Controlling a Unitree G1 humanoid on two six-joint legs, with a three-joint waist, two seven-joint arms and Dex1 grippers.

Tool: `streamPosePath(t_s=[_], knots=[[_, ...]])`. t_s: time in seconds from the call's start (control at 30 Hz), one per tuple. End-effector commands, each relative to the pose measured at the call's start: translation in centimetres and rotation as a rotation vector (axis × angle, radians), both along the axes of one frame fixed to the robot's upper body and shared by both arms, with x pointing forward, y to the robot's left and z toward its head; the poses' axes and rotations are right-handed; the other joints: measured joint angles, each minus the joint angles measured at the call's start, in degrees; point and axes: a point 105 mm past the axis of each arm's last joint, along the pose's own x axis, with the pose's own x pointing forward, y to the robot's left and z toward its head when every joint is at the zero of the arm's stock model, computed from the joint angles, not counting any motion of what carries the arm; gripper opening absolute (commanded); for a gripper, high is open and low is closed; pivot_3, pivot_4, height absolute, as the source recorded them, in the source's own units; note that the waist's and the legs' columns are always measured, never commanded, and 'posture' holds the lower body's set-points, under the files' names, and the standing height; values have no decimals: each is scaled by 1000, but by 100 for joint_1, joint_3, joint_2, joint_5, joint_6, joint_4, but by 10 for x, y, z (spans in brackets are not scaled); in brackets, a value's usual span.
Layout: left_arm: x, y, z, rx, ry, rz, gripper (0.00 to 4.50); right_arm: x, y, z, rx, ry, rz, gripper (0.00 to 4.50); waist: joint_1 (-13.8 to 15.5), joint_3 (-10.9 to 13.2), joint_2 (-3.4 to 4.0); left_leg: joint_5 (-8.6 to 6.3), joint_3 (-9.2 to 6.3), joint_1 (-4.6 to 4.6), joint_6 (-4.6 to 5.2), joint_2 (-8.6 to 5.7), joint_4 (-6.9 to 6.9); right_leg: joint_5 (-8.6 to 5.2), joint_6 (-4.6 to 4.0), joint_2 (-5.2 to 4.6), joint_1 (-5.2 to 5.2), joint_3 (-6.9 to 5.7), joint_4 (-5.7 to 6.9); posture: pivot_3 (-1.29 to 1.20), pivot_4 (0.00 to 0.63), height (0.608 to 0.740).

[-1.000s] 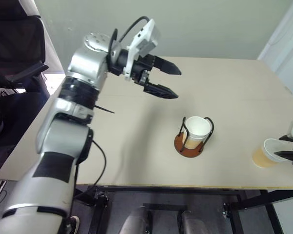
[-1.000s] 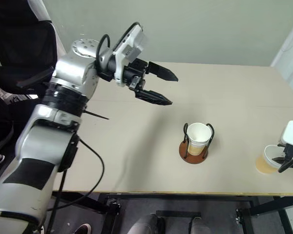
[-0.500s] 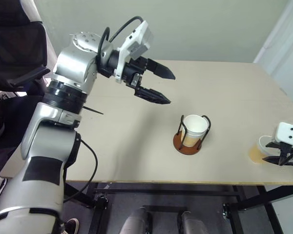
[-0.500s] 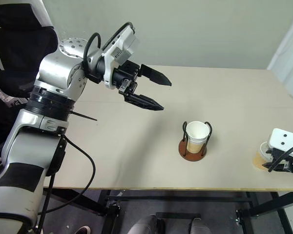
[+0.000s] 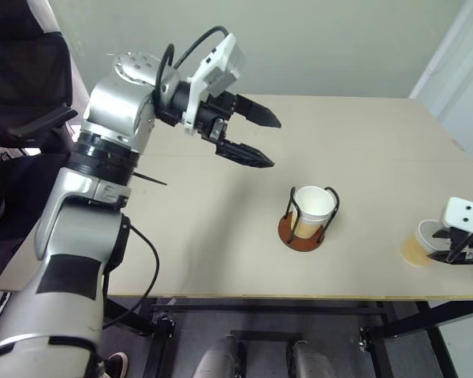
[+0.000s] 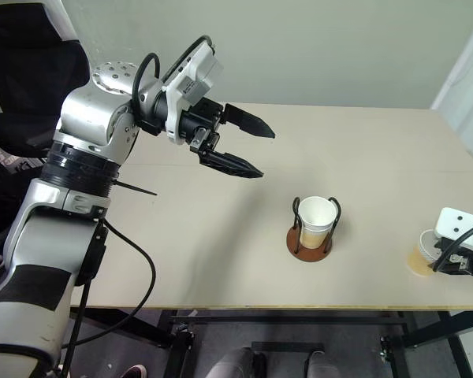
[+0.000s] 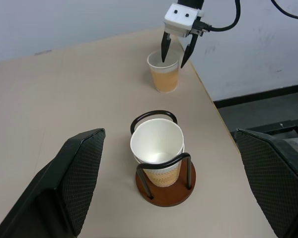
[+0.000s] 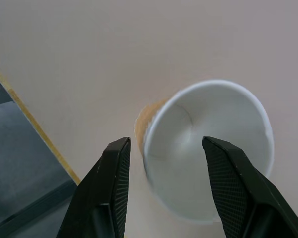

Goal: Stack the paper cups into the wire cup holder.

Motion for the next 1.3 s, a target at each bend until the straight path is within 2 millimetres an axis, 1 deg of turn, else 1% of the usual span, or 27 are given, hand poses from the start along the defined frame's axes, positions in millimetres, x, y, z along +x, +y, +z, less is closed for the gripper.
streamPosePath(t_s=[0.03, 0.13, 0.17, 0.23, 0.27, 0.4, 0.57, 0.6, 0.63, 0.7, 0.73, 0.8, 0.9, 0.97, 1.1, 1.2, 1.3], knots=[[-6, 4, 8, -5, -31, -31, 4496, 4, 2, 1, -23, -3, 25, 2116, 1, 0, 0, 1, 0, 0, 1, 2, -2, -2, -5, 0, 0, 1, 0, 0, 150, 740], [-5, 6, 5, 3, -24, -22, 4500, 5, 8, -4, -14, 15, 51, 1429, 2, 0, 0, 7, -3, 0, 7, 2, -2, -2, -17, 1, -1, -1, 0, 0, 150, 740], [-5, 7, 4, 7, -22, -19, 4500, 5, 9, -4, -8, 20, 58, 969, 3, 0, 0, 9, -2, 0, 18, 2, -2, -2, -14, 0, -2, 0, 0, 0, 150, 740], [-4, 10, 2, 13, -18, -9, 4500, 5, 11, -3, -3, 22, 67, 404, 3, 0, 0, 7, -2, -1, 27, 2, -2, 1, -2, 0, -2, 0, 0, 0, 150, 740], [-4, 11, 1, 16, -17, -3, 4500, 4, 14, -1, 7, 21, 74, 26, 3, 0, 0, 4, -2, 0, 30, 1, -2, -3, 2, 0, -3, -1, 0, 0, 150, 740], [-3, 17, -3, 21, -7, 11, 4500, 2, 26, 9, 12, 0, 113, 26, 6, 0, 0, -11, -4, -2, 26, 3, -3, -19, 1, 1, -9, -4, 0, 0, 150, 740], [-4, 21, -8, 25, 3, 19, 4500, 4, 46, 38, -1, -99, 171, 26, 6, 0, 0, -23, -5, -6, 23, 5, -6, -35, -13, 2, -16, -9, 0, 0, 150, 740], [-4, 22, -9, 24, 6, 19, 4500, 5, 49, 47, -8, -134, 179, 26, 6, 0, 0, -23, -6, -6, 23, 5, -6, -38, -16, 2, -17, -9, 0, 0, 150, 740], [-5, 22, -10, 25, 10, 19, 4500, 7, 55, 61, -18, -185, 194, 26, 3, 0, 0, -24, -6, -6, 23, 5, -6, -40, -20, 2, -17, -9, 0, 0, 150, 740], [-5, 23, -15, 30, 22, 19, 4500, 9, 71, 94, -36, -303, 244, 26, -4, 2, 4, -24, -5, -7, 23, 5, -6, -50, -38, 1, -19, -9, 1, 0, 150, 740], [-5, 23, -16, 32, 26, 20, 4500, 8, 80, 106, -27, -344, 270, 26, -7, 2, 4, -23, -2, -6, 23, 5, -6, -53, -42, 1, -23, -8, 3, 0, 150, 740], [-5, 23, -18, 37, 31, 21, 4500, 5, 97, 123, -8, -398, 321, 26, -10, 2, 4, -23, -5, -4, 21, 9, -7, -60, -56, 3, -24, -9, 8, 0, 150, 740], [-4, 22, -21, 45, 30, 21, 4500, 0, 119, 139, 5, -448, 401, 26, -1, 2, 3, -25, -10, -4, 16, 16, -6, -72, -76, 10, -26, -13, 13, 0, 150, 740], [-4, 21, -21, 46, 29, 20, 4500, -4, 135, 144, 19, -459, 464, 26, 2, 2, 3, -25, -11, -7, 16, 15, -7, -74, -75, 11, -31, -15, 15, 0, 150, 740], [-4, 19, -23, 48, 31, 15, 4500, -12, 166, 137, 71, -422, 572, 26, -6, 2, 3, -25, -11, -9, 16, 15, -6, -75, -74, 7, -35, -13, 19, 0, 150, 740], [-4, 18, -24, 50, 30, 12, 4500, -11, 177, 131, 88, -399, 606, 26, -4, 3, 4, -25, -8, -11, 16, 12, -6, -80, -65, 9, -46, -17, 35, 0, 150, 740], [-4, 17, -23, 52, 26, 9, 4500, -7, 183, 122, 79, -372, 625, 26, -3, 2, 4, -25, -11, -11, 16, 13, -6, -82, -64, 14, -50, -22, 35, 0, 150, 740]])
